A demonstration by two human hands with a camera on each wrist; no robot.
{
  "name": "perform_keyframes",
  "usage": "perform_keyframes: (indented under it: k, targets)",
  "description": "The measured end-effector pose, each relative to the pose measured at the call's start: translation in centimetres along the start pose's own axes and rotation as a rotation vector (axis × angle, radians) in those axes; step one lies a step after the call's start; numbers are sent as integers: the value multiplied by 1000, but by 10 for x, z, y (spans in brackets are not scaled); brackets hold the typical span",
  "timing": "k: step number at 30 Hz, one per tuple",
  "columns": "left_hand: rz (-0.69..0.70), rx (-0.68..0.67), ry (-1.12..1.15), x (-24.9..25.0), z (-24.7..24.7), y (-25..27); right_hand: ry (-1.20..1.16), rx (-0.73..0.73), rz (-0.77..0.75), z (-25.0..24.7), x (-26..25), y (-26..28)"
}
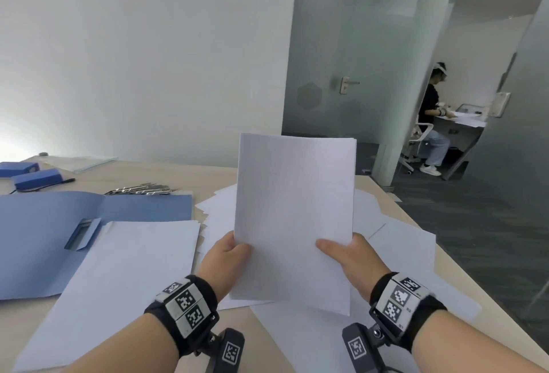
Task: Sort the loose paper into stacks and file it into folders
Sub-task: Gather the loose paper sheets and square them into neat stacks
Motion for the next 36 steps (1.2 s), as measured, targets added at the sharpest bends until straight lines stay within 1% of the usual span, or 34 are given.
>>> perform_keyframes:
  k: [2, 4, 7, 10, 13, 16, 19, 24, 27, 29, 32, 34, 36]
  targets:
    - [-10, 37, -18, -2, -26, 3, -54, -49, 35, 25, -2, -7]
    - [-38, 102, -55, -7, -60, 10, -84, -84, 100, 55, 0, -13]
    - [-120, 181, -139, -22, -112, 24, -43, -156, 168, 108, 2, -19]
    - [-194, 239, -235, -35, -160, 40, 32, -265, 210, 168, 6, -20]
    - [-250, 272, -353, -41, -206, 56, 99, -352, 213, 219, 8, -19]
    - [-296, 294, -385, -53, -245, 67, 155, -365, 166, 251, 4, -20]
    - [-316, 314, -401, -66, -271, 75, 211, -364, 137, 273, 1, -17]
    - [-340, 294, -495, -69, -280, 81, 231, -353, 150, 287, 5, -14]
    - [-333, 332, -556, -64, -281, 83, 255, -357, 195, 283, 12, -12]
    - [-275, 377, -563, -53, -280, 82, 264, -341, 218, 272, 15, -12]
    - [-134, 415, -513, -33, -264, 74, 283, -297, 220, 247, 12, -14]
    - [-67, 405, -429, -23, -241, 65, 329, -277, 189, 227, 6, -15]
    - [-29, 364, -335, -16, -210, 53, 415, -249, 134, 204, -2, -15]
Point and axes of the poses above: each hand's wrist, its own y-axis away from the middle knuckle, its own z-axis out of the palm, x = y × z, the point moved 9 cm from there along -y, towards the middle knuckle, and after that the axes turned 10 degrees about z, right-handed, at the moved point
